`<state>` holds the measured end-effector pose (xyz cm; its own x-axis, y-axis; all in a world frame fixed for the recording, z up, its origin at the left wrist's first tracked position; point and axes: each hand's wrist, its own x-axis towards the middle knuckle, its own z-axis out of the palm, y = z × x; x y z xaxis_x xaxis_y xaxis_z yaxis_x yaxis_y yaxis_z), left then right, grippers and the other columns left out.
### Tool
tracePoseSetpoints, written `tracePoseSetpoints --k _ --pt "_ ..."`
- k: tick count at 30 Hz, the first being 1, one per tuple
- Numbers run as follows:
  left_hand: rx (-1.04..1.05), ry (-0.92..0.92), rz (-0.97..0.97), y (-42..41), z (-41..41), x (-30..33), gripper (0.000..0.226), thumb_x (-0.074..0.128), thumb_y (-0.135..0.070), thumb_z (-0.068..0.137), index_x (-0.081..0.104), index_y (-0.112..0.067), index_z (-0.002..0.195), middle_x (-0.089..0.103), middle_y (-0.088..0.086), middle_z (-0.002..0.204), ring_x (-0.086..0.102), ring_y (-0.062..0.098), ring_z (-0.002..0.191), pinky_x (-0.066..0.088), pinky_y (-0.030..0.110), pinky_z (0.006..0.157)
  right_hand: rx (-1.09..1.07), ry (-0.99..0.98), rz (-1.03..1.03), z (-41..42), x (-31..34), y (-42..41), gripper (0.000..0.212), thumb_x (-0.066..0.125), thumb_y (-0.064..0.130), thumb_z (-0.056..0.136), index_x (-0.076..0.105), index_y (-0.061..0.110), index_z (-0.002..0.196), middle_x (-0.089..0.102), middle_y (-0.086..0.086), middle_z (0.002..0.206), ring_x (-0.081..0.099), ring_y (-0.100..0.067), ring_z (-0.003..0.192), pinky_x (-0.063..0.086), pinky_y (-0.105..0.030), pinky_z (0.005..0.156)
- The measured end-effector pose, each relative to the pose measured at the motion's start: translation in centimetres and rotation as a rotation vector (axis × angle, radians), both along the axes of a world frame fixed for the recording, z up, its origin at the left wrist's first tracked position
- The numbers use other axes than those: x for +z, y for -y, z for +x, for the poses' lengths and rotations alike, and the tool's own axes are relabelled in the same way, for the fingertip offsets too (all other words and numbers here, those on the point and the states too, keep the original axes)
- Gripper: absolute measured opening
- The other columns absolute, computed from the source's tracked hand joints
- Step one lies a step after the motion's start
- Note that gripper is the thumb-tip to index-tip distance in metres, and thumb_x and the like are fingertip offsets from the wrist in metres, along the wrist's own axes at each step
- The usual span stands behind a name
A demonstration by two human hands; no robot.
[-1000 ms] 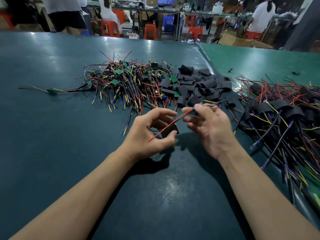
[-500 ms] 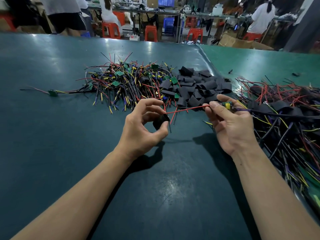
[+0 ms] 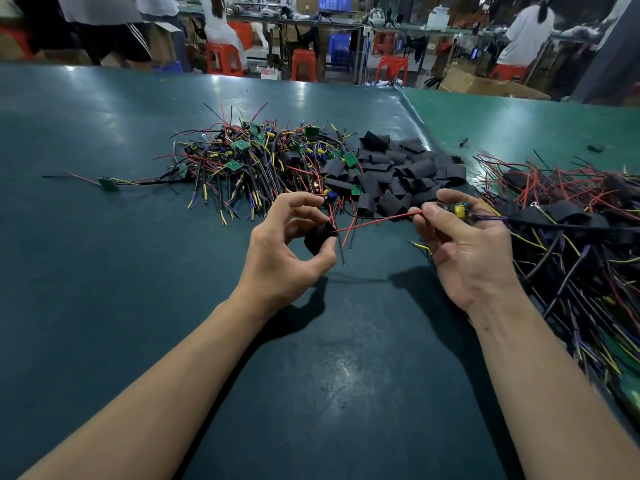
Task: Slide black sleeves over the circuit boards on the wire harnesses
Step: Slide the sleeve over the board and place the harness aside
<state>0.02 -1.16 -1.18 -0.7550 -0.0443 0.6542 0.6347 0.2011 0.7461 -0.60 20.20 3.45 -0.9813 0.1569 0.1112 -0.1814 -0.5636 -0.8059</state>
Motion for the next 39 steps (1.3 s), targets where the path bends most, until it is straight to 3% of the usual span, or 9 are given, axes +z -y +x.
tracePoseSetpoints --k 9,18,24,30,32,36,39 --pt "0.052 -0.011 -0.033 0.0 0.1 0.3 0.044 0.076 -0.006 0.077 0.054 -0.01 0.115 0.064 0.005 0.098 0.067 0.018 0.091 0.054 0.033 0.091 0.041 0.015 0.141 0.0 -0.4 0.1 0.022 0.066 -0.011 0.078 0.066 0.008 0.087 0.065 -0.008 0.075 0.07 -0.025 0.072 0.057 -0.025 0.066" --pt "0.013 -0.044 -0.131 0.1 0.2 0.0 0.052 0.076 -0.002 0.077 0.052 -0.024 0.118 0.065 0.004 0.099 0.066 0.019 0.096 0.051 0.027 0.092 0.002 0.084 0.245 -0.3 -0.9 0.0 0.021 0.066 -0.015 0.08 0.066 0.006 0.087 0.063 -0.013 0.081 0.069 -0.022 0.068 0.058 -0.025 0.064" --pt "0.056 -0.076 -0.195 0.3 0.2 0.3 0.049 0.075 -0.001 0.077 0.054 -0.017 0.119 0.065 0.004 0.1 0.066 0.016 0.098 0.051 0.028 0.094 -0.012 0.113 0.283 -0.4 -1.0 -0.3 0.021 0.065 -0.015 0.081 0.064 0.005 0.088 0.066 -0.007 0.072 0.071 -0.022 0.065 0.056 -0.023 0.06" --pt "0.05 -0.057 -0.322 0.4 0.7 0.7 0.052 0.075 -0.001 0.077 0.055 -0.011 0.123 0.07 -0.001 0.102 0.067 0.008 0.099 0.047 0.018 0.095 -0.001 0.116 0.307 -0.2 -0.9 -0.4 0.02 0.064 -0.015 0.082 0.063 0.004 0.089 0.068 -0.001 0.064 0.072 -0.023 0.066 0.057 -0.022 0.059" --pt "0.023 -0.042 -0.366 0.4 1.0 0.9 0.053 0.076 -0.001 0.077 0.055 -0.012 0.124 0.072 -0.003 0.101 0.067 0.007 0.1 0.048 0.023 0.096 0.011 0.112 0.27 -0.1 -0.7 -0.2 0.019 0.064 -0.014 0.083 0.063 0.005 0.087 0.067 -0.004 0.067 0.071 -0.023 0.066 0.057 -0.022 0.06" --pt "0.023 -0.018 -0.404 0.3 1.2 1.1 0.049 0.076 -0.005 0.077 0.058 -0.012 0.123 0.073 -0.006 0.101 0.068 0.014 0.101 0.048 0.045 0.099 0.072 0.117 0.087 0.1 -0.1 0.4 0.011 0.059 -0.004 0.091 0.063 0.005 0.086 0.067 -0.009 0.074 0.071 -0.023 0.07 0.057 -0.024 0.063" --pt "0.05 -0.019 -0.362 0.2 1.2 1.1 0.045 0.077 -0.005 0.078 0.06 -0.011 0.119 0.073 -0.005 0.1 0.068 0.012 0.098 0.05 0.044 0.095 0.173 0.162 0.012 0.4 0.0 1.4 0.016 0.045 0.002 0.098 0.061 0.001 0.095 0.066 -0.011 0.074 0.072 -0.026 0.073 0.059 -0.026 0.063"
